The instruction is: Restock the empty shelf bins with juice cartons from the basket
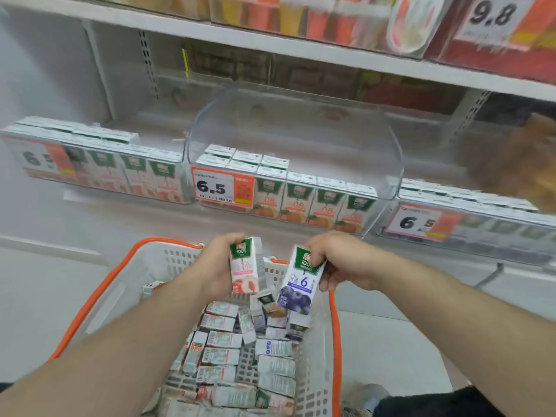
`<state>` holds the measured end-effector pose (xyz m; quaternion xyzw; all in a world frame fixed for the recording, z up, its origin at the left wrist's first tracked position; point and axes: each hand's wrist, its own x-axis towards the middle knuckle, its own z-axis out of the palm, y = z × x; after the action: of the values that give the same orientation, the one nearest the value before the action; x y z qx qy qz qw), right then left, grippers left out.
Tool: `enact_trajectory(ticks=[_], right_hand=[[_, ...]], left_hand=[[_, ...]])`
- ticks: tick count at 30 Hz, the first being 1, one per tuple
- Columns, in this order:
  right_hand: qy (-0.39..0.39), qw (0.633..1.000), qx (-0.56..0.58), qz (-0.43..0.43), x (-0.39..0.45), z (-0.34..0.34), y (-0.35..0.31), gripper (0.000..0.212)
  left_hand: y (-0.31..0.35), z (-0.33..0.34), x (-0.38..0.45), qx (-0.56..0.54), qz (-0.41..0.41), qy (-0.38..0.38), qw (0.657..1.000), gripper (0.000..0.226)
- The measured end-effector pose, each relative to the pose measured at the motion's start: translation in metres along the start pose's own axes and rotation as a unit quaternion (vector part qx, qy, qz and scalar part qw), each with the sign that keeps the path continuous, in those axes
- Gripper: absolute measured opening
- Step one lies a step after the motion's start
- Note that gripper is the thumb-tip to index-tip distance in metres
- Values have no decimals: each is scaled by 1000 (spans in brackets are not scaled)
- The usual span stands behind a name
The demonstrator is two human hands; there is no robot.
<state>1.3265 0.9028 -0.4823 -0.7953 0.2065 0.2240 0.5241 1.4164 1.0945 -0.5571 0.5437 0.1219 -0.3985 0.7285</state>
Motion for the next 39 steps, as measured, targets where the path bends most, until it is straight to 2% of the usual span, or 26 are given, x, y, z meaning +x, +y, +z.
enact_trajectory(ticks=[4,7,10,12,15,17,19,21,24,26,29,32,35,37,39], right_hand=[[30,997,62,-28,-21,-21,18,45],[47,996,69,-40,-29,-36,31,63],[78,993,66,-65,-37,-50,36,62],[97,990,72,-75,-40,-58,40,61],[119,987,74,-81,-43,-67,45,52],[132,984,78,-86,-45,-72,47,41],[150,981,86,-90,-49,-76,47,41],[185,974,83,-100,-55,-83,47,45],[242,958,42,-148,-69,-94,46,29],[289,942,-14,-169,-76,-99,46,19],[350,919,-40,-175,-82,-109,49,19],[400,894,87,-181,-93,-126,50,24],[475,827,253,-165,-105,-157,58,21],[509,790,306,-154,-110,-173,64,20],[555,747,332,-151,-112,-186,68,21]], left_hand=[[1,41,-16,137,23,27,990,28],[1,61,-22,253,91,3,963,20],[2,81,-32,397,155,-53,903,19],[1,92,-36,458,168,-100,867,25],[-5,110,-38,522,186,-159,817,21],[-9,122,-36,555,200,-169,790,45],[-11,136,-33,546,200,-174,795,43],[-14,148,-28,535,217,-152,802,25],[-14,167,-29,584,306,-55,750,18],[-14,183,-36,581,333,-27,742,19],[-14,204,-45,580,368,-17,726,26],[-11,215,-45,536,430,-21,727,10],[-13,224,-38,522,474,-10,709,43],[-15,232,-36,525,487,-24,697,61],[-17,243,-35,548,483,-46,681,66]])
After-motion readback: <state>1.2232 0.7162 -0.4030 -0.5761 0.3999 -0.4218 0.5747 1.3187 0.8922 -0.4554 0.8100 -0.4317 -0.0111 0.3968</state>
